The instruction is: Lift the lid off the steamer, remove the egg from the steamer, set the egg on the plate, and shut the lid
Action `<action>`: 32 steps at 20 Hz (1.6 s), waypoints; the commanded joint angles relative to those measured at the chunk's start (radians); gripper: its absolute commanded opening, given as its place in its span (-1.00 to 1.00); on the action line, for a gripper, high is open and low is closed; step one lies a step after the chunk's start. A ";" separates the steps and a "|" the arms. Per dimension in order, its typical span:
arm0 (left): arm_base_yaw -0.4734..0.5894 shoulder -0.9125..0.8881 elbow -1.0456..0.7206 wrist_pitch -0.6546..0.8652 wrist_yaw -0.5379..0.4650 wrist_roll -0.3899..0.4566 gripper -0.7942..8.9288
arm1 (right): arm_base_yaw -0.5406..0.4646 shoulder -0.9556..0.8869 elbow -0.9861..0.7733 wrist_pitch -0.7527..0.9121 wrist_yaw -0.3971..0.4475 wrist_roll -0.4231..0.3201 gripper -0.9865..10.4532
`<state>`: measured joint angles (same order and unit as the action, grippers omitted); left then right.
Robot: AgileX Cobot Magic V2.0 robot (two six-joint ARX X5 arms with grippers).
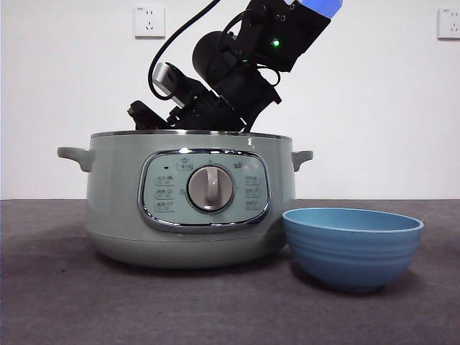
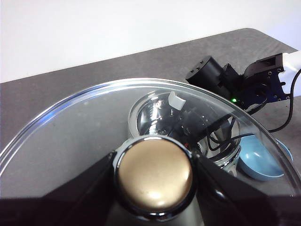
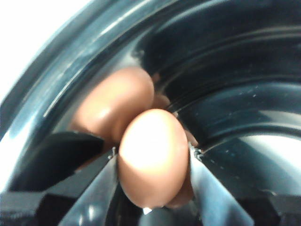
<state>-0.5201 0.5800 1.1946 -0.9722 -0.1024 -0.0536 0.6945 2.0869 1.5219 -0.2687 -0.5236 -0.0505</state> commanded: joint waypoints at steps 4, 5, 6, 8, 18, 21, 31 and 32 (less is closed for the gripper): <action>-0.003 -0.011 0.005 0.047 -0.002 -0.003 -0.85 | 0.002 0.047 -0.011 0.019 0.006 -0.010 -0.62; -0.003 -0.011 0.005 0.042 -0.002 -0.003 -0.85 | 0.002 0.058 -0.011 0.025 0.006 -0.010 -0.67; -0.003 -0.011 0.005 0.041 -0.002 -0.003 -0.85 | 0.002 0.062 -0.011 0.029 0.006 -0.010 -0.81; -0.003 -0.011 0.005 0.041 -0.002 -0.003 -0.85 | 0.002 0.062 -0.011 0.049 0.006 -0.010 -0.84; -0.003 -0.011 0.005 0.041 -0.002 -0.003 -0.85 | -0.002 -0.004 -0.011 0.040 0.113 -0.018 -0.84; -0.003 -0.010 0.005 0.041 -0.002 -0.003 -0.85 | -0.014 -0.059 -0.011 -0.003 0.167 -0.030 -0.84; -0.004 0.088 0.005 0.101 0.063 0.038 -0.85 | -0.064 -0.581 -0.012 -0.514 0.359 -0.079 -0.84; -0.004 0.119 0.005 0.135 0.088 0.048 -0.85 | -0.074 -0.636 -0.012 -0.582 0.380 -0.078 -0.84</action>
<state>-0.5205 0.7158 1.1946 -0.8783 -0.0124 -0.0238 0.6155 1.4261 1.5181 -0.8719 -0.1410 -0.1242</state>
